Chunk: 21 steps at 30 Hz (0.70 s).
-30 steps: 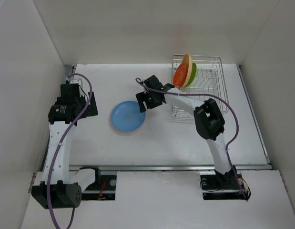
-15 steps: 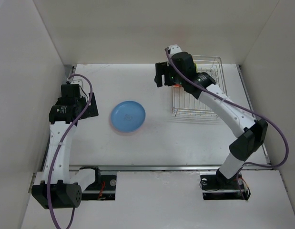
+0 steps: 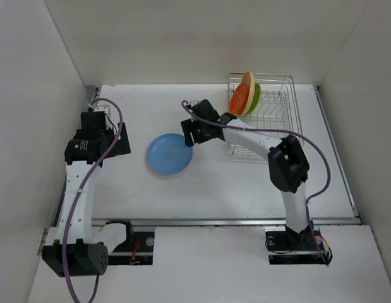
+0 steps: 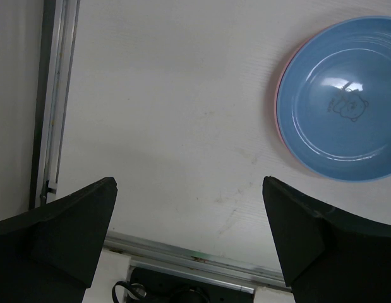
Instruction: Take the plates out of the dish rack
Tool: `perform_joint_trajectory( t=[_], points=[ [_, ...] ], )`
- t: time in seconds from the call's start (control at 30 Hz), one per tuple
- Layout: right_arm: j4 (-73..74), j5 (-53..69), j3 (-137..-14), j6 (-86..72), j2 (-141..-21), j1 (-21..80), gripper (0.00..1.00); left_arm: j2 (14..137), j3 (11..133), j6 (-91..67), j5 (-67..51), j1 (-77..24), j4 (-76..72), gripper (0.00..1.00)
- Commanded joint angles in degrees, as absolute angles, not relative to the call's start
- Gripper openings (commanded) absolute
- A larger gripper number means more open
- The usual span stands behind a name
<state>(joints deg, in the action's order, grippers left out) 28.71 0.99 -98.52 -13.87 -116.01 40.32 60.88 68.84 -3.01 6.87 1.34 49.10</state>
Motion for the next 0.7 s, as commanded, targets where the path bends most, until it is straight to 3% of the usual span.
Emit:
perform_joint_trajectory(
  t=[0.0,0.4,0.67],
  points=[
    [27.2,1.7,-101.9,-16.7,-118.9,41.3,0.70,59.5,68.5,-2.5,6.4,1.2,48.6,1.00],
    [25.7,2.2,-102.6,-17.2,-127.2,42.4,0.55,59.5,67.9,-2.0,5.9,1.2,48.6,1.00],
    [25.7,1.1,-102.0,-17.8,-128.2,42.4,0.53,59.5,67.9,-2.0,5.9,1.2,48.6,1.00]
  ],
)
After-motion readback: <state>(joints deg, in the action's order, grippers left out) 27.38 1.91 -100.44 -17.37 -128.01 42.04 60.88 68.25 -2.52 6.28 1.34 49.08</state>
